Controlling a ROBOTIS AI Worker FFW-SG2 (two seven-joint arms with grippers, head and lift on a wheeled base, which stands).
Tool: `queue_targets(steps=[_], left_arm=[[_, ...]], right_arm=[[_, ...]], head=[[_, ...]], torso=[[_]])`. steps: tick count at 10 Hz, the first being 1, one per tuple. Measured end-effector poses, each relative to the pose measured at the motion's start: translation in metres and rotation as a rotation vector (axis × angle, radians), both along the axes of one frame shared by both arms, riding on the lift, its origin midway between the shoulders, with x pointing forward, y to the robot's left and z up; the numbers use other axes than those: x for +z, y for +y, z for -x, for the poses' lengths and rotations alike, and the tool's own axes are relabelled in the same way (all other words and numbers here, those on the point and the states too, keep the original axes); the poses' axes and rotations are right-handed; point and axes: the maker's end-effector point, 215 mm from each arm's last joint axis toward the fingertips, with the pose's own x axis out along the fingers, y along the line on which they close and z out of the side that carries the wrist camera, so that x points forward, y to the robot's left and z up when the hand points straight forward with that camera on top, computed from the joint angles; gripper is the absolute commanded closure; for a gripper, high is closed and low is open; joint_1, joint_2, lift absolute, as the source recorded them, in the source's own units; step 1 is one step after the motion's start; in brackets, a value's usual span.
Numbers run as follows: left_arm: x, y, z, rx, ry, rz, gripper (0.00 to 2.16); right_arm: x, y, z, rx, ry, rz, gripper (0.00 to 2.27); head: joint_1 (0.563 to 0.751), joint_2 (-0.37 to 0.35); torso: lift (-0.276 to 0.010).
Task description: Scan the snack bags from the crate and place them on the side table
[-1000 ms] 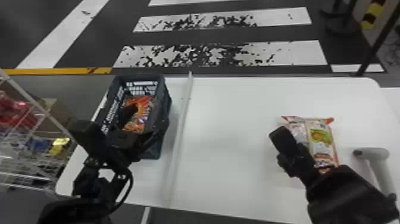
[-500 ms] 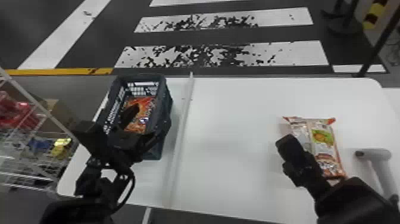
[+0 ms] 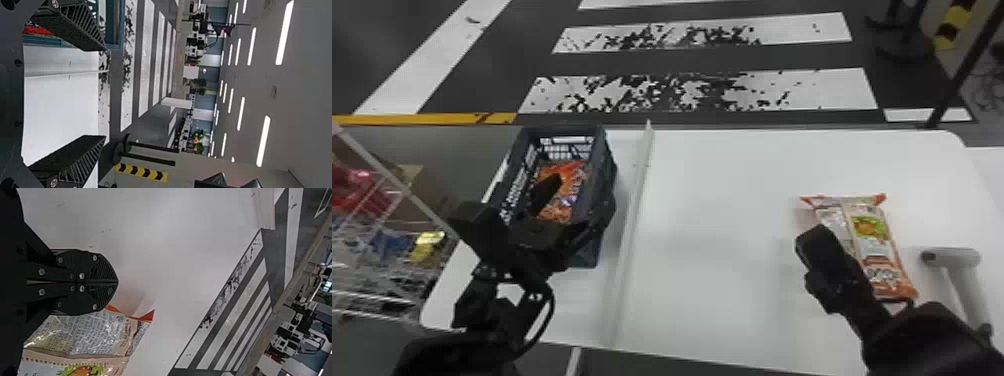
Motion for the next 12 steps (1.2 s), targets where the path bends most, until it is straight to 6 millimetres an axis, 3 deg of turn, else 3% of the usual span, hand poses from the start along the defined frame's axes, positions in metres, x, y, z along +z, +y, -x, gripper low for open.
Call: queue_targets(steps=[1,2,3,4,6,9,12], left_arm=[[0.000,-0.001,0.000,-0.002,-0.001,0.001,0.08],[0.002,-0.001,0.000,-0.002,-0.005,0.001,0.08],[0.003,-0.001,0.001,-0.003,-0.008,-0.001,0.08],[0.004,-0.001,0.001,-0.003,-0.009,-0.002,0.08],[0.005,-0.002,0.002,-0.002,-0.011,-0.002,0.08],[0.004,-0.005,-0.002,0.049,-0.009,-0.028,0.08],[0.014,-0.030,-0.008,0.054,-0.048,-0.047,0.08]], right_arm=[[0.023,0.005,0.001,-0.005,-0.032,-0.053,1.71],[0.051,0.003,0.000,-0.031,-0.068,-0.119,0.93],[0.075,-0.007,0.000,-0.065,-0.098,-0.174,0.32],[0.088,-0.026,0.000,-0.107,-0.107,-0.199,0.13],[0.092,-0.074,0.000,-0.203,-0.093,-0.212,0.12],[0.081,-0.150,0.008,-0.343,-0.039,-0.229,0.12],[0.062,-0.200,0.026,-0.430,0.018,-0.215,0.12]], head=[[0.695,0.163],[0.695,0.164],[0.695,0.154],[0.695,0.133],[0.695,0.087],[0.695,-0.018],[0.695,-0.102]], torso=[[-0.050],[-0.050],[-0.050],[-0.050],[-0.050],[-0.050],[-0.050]])
